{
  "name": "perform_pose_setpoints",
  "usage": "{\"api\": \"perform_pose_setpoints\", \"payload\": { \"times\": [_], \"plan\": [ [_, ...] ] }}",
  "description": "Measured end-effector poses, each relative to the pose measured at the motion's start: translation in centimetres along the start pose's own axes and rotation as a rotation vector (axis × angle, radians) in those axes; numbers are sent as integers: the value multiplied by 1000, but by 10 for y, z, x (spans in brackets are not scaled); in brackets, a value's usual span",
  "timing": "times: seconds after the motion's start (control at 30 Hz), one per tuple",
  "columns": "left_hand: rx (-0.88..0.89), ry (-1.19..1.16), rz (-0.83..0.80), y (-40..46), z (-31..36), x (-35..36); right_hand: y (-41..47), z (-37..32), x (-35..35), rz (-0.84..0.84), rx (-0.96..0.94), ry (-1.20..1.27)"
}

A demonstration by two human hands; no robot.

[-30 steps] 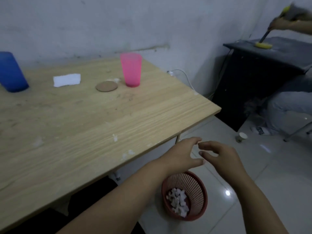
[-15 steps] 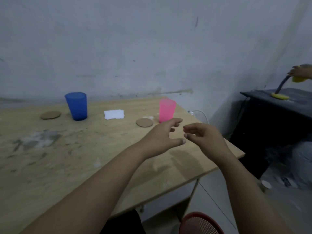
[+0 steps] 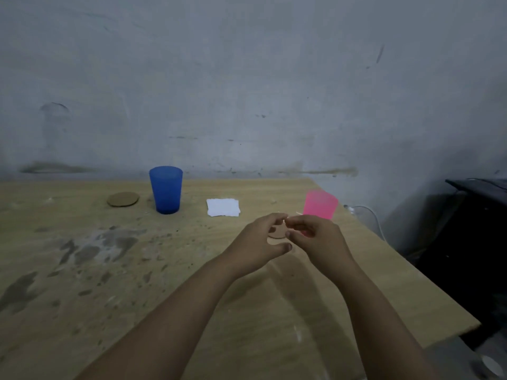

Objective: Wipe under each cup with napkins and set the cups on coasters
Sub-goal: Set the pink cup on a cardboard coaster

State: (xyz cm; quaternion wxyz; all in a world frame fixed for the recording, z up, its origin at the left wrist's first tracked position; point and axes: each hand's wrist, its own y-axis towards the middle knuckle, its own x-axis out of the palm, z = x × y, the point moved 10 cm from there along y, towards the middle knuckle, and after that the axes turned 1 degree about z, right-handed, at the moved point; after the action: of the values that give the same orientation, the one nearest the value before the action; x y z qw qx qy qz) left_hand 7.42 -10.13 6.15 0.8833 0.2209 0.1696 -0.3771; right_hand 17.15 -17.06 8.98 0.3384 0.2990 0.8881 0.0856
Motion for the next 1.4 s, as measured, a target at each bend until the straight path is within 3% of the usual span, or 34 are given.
{"api": "perform_pose_setpoints", "payload": {
  "times": [0.17, 0.43, 0.63, 0.87, 0.97, 1.2, 1.4],
  "plan": [
    [-33, -13, 31, 20, -25, 3, 16, 20, 5, 59, 20, -11],
    [-64, 1, 118, 43, -61, 10, 26, 59, -35, 485, 122, 84],
    [-59, 148, 186, 65, -74, 11, 28, 93, -50, 636, 221, 109],
    [-82, 320, 154, 87, -87, 24, 36, 124, -51, 641, 290, 115],
    [-111, 362, 147, 88, -97, 29, 43, 130, -40, 557, 320, 132],
    [-95, 391, 187, 88, -98, 26, 61, 137, -16, 401, 329, 227],
    [-151, 325, 197, 87, -105, 25, 63, 143, -9, 423, 349, 276]
  ]
}}
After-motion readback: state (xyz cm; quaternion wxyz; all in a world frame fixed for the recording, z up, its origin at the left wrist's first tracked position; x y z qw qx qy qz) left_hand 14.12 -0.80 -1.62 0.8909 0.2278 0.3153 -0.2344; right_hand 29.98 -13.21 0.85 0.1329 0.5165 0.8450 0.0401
